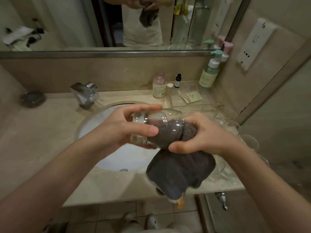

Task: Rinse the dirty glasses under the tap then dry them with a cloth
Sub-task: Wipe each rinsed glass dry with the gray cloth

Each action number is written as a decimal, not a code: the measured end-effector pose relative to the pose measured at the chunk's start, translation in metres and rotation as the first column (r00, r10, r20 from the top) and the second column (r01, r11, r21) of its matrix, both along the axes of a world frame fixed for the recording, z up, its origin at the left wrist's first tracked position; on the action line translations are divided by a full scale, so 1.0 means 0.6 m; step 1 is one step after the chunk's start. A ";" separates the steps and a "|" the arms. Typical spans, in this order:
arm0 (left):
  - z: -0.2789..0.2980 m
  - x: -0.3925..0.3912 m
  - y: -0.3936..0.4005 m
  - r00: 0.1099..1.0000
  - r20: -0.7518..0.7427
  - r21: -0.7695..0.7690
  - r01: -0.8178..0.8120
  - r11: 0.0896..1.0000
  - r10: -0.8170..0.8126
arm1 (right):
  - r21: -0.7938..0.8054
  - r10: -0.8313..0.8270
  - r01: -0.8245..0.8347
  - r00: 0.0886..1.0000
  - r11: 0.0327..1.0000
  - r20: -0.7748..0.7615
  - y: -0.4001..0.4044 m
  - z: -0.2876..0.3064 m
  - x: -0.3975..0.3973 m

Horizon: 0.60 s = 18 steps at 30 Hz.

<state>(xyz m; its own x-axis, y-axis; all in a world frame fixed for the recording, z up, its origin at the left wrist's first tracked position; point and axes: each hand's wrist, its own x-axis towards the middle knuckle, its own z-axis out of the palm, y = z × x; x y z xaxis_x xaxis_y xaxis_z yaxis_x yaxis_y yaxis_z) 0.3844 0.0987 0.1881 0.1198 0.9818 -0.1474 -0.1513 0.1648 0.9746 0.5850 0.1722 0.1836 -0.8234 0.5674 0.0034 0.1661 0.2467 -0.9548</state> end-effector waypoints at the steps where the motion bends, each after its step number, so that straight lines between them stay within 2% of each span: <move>1: -0.003 0.004 -0.003 0.998 0.061 -0.084 -0.005 0.996 0.011 | 0.031 0.007 -0.007 1.000 0.999 0.006 -0.004 -0.002 0.000; 3: -0.011 0.008 -0.011 0.994 0.109 -0.174 -0.005 0.985 0.025 | 0.078 0.017 -0.019 1.000 0.997 0.024 -0.009 -0.010 0.001; 5: -0.017 0.010 -0.019 0.997 0.076 -0.162 -0.015 0.987 0.028 | 0.045 0.032 -0.034 0.999 0.998 0.032 -0.011 -0.020 0.003; 7: -0.022 0.005 -0.022 0.995 -0.096 -0.041 -0.017 0.999 0.013 | -0.084 0.021 -0.022 1.000 0.996 -0.008 -0.012 -0.032 0.005; 9: -0.023 -0.008 -0.023 0.915 -0.401 0.174 0.036 0.984 0.037 | -0.213 -0.008 -0.010 0.996 0.977 -0.085 -0.012 -0.040 0.002; 10: -0.020 -0.014 -0.024 0.868 -0.493 0.240 0.078 0.968 0.052 | -0.253 -0.025 -0.007 0.992 0.967 -0.120 -0.012 -0.043 -0.003; 11: -0.019 -0.020 -0.024 0.849 -0.523 0.278 0.093 0.956 0.070 | -0.282 -0.031 -0.010 0.989 0.959 -0.143 -0.011 -0.044 -0.010; 12: -0.016 -0.027 -0.024 0.870 -0.487 0.298 0.084 0.951 0.076 | -0.300 -0.037 -0.010 0.988 0.954 -0.151 -0.010 -0.042 -0.018; 14: -0.008 -0.038 -0.028 0.956 -0.287 0.267 0.020 0.963 0.060 | -0.302 -0.022 -0.024 0.989 0.953 -0.148 -0.010 -0.036 -0.035; 18: 0.004 -0.070 -0.032 0.998 0.005 -0.014 -0.068 0.998 0.068 | -0.151 0.064 -0.078 0.994 0.985 -0.093 -0.016 -0.008 -0.076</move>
<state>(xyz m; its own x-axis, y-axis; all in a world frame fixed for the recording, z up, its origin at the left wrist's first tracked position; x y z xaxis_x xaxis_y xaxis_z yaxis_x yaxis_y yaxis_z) 0.3423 0.0794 0.1904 0.0532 0.9856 -0.1606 -0.1679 0.1674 0.9715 0.5396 0.1625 0.1789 -0.8621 0.5066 -0.0061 0.0678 0.1033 -0.9923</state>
